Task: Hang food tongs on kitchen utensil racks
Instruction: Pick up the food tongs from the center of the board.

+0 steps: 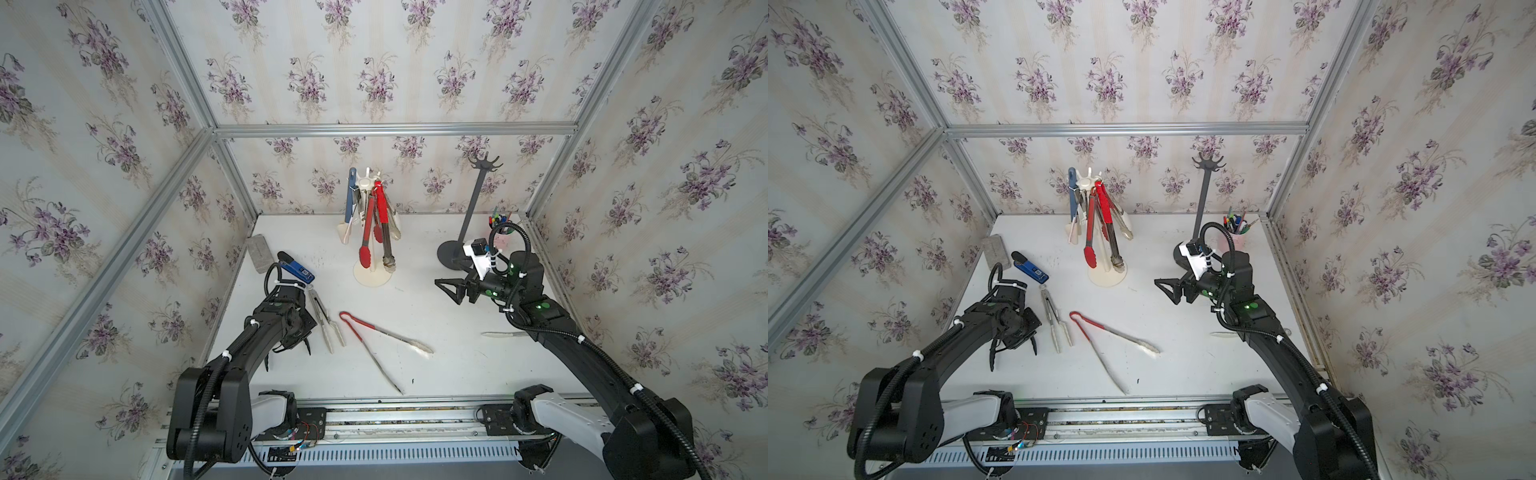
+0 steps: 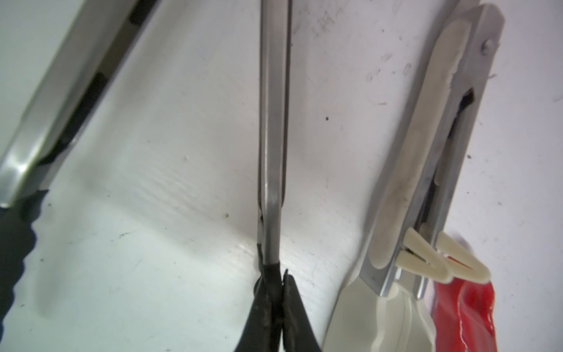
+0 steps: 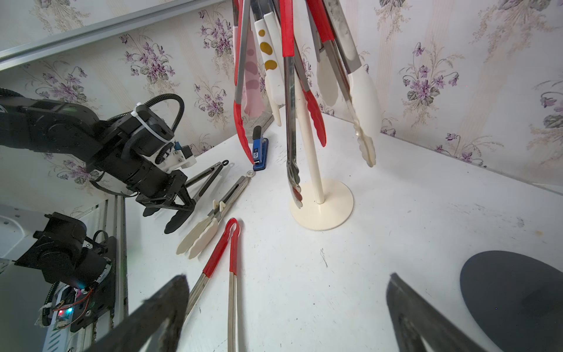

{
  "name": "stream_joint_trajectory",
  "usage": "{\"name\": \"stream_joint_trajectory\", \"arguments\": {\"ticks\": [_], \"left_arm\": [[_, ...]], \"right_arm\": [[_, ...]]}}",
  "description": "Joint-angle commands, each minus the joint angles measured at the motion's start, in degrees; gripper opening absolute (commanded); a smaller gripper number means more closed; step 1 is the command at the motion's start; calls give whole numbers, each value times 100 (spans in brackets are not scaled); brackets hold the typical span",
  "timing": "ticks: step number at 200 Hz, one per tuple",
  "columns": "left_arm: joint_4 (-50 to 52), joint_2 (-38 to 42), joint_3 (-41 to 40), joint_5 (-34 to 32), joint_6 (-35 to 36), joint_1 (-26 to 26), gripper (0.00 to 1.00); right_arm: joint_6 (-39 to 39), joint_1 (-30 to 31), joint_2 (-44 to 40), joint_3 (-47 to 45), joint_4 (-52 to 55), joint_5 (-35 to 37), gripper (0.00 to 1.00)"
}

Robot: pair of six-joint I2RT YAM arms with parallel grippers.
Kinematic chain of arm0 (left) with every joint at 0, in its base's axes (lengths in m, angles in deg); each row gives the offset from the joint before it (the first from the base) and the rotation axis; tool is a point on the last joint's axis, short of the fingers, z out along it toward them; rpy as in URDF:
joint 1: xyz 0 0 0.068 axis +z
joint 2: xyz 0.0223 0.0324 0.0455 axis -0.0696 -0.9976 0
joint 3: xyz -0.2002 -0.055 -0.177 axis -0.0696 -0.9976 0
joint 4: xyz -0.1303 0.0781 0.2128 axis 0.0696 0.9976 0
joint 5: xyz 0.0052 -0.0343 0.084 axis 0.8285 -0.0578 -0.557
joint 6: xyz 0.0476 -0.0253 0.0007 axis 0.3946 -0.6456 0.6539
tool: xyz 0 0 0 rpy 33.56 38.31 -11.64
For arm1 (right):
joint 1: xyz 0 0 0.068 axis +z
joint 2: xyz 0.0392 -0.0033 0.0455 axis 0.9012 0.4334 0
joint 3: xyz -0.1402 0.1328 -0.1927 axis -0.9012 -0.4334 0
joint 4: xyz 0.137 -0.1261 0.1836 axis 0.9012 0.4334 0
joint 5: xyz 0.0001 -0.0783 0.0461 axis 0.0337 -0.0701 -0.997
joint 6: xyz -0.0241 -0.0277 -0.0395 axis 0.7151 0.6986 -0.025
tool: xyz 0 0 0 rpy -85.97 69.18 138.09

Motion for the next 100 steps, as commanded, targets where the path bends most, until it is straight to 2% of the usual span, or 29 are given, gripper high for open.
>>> {"name": "stream_joint_trajectory", "arguments": {"ticks": [1,34,67,100], "left_arm": [[289,224,84,-121,69,7,2],[723,633,354,-203,251,1,0],[1108,1407,613,-618,457,-16,0],[1405,1916,1228,-1073,852,-173,0]], "right_arm": [[108,1,-7,-5,-41,52,100],[80,0,37,-21,-115,80,100],[79,1,130,14,-165,72,100],[97,-1,203,32,-217,115,100]]}}
